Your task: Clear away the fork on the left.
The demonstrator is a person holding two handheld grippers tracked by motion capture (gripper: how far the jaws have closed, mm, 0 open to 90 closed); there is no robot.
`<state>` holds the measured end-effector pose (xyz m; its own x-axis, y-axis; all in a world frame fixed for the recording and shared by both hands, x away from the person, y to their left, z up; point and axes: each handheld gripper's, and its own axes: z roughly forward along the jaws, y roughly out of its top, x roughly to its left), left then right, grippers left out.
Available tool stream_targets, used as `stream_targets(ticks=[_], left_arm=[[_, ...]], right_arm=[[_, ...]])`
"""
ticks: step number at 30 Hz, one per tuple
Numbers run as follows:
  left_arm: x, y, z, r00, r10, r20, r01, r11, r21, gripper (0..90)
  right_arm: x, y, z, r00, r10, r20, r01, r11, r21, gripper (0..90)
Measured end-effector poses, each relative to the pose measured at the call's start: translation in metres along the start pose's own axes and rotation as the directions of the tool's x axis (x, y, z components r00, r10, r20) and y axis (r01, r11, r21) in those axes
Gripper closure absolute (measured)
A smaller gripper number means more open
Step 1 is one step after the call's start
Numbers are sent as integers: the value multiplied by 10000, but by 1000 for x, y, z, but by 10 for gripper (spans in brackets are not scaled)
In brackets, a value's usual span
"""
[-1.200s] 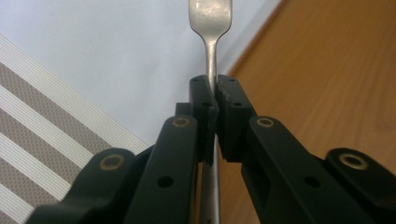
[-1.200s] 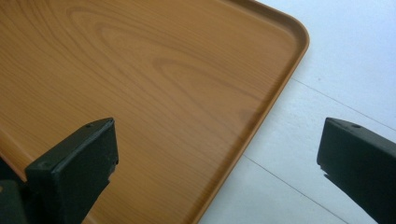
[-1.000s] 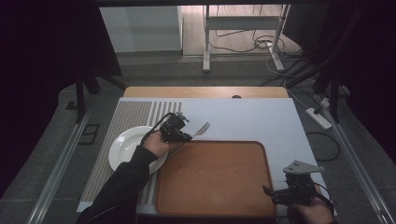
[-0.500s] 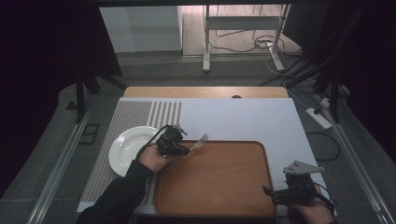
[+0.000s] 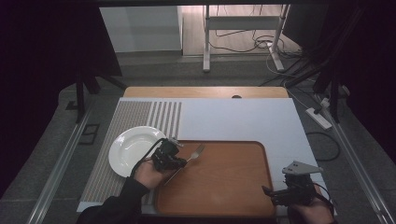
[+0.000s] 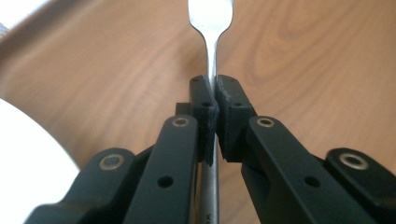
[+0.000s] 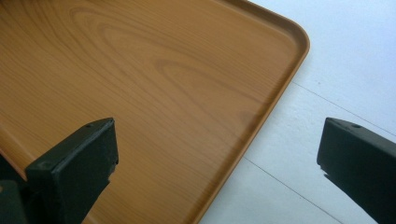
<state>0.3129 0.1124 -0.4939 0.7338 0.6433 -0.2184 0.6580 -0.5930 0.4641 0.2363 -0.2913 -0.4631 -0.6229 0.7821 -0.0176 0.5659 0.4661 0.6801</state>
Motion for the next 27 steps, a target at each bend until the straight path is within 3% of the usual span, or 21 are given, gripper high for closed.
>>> stream_targets(ticks=[7, 10, 15, 20, 22, 24, 27], left_arm=[[-19, -11, 4, 9999, 144, 60, -145, 9995, 287, 857], [-24, -16, 5, 9997, 197, -133, -191, 9989, 429, 856], [-27, -26, 9, 9996, 55, -270, -36, 9974, 722, 850], [-27, -28, 6, 9992, 175, -346, -169, 9997, 170, 786], [-29, -26, 2, 9993, 311, -196, -313, 9994, -117, 822], [-32, -25, 2, 9990, 438, 118, -436, 9989, -188, 882], [-34, -23, 8, 9980, 555, 308, -558, 9984, 85, 891]], right_arm=[[0, 0, 0, 10000, 33, 39, -33, 10000, -55, 0], [0, 0, 0, 10000, 31, 36, -30, 10000, -43, 0], [0, 0, 0, 10000, 6, 36, -6, 10000, -6, 0], [0, 0, 0, 10000, 24, 43, -24, 10000, 2, 0], [0, 0, 0, 10000, 32, 45, -32, 10000, 6, 0], [0, 0, 0, 10000, 29, 42, -29, 10000, 14, 0], [0, 0, 0, 10000, 23, 44, -23, 10000, 20, 0]])
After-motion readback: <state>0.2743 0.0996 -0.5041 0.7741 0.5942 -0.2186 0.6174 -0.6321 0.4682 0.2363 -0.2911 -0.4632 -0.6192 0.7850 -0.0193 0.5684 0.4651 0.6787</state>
